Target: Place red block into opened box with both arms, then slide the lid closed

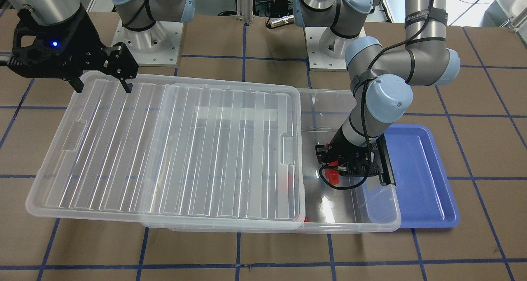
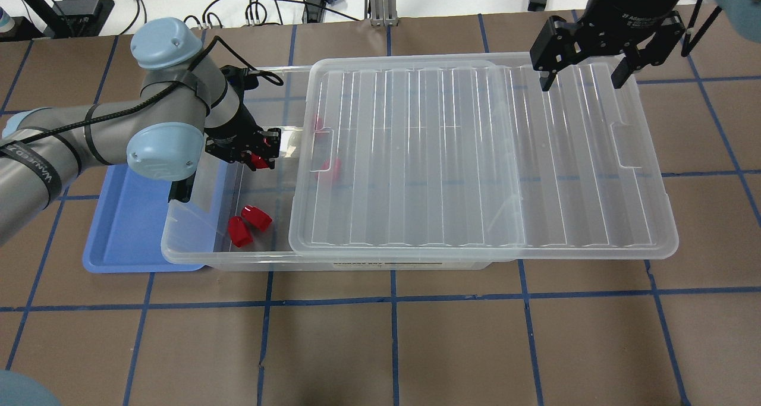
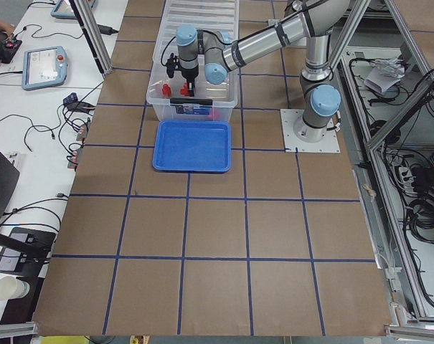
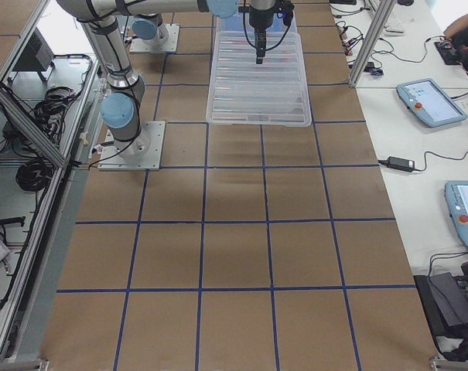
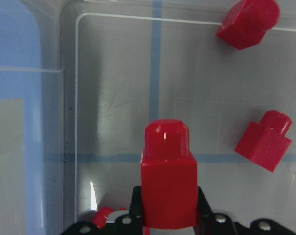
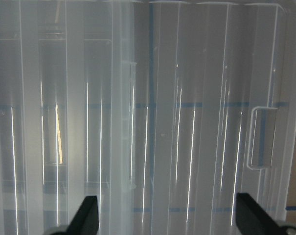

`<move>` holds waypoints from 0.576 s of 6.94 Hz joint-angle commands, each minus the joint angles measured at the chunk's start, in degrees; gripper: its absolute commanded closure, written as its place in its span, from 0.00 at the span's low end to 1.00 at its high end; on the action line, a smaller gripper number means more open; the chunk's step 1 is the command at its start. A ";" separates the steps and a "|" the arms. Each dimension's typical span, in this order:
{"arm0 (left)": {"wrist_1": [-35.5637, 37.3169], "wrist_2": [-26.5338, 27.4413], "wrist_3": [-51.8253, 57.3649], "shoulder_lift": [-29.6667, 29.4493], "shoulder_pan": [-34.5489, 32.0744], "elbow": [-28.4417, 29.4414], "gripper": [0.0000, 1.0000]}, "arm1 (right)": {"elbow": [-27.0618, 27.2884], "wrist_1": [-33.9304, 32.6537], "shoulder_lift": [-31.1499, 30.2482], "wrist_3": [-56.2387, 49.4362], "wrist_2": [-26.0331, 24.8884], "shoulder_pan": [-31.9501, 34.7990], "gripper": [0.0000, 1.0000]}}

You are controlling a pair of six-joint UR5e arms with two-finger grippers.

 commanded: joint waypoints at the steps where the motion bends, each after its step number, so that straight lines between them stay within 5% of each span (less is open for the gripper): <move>1: 2.98 0.09 0.08 -1.17 0.05 -1.63 0.80 | -0.01 0.00 -0.09 0.00 0.07 -0.12 0.00; 4: 3.17 1.58 0.08 -1.70 -0.04 -2.60 0.74 | -0.01 -0.09 0.00 0.00 0.42 -0.12 0.00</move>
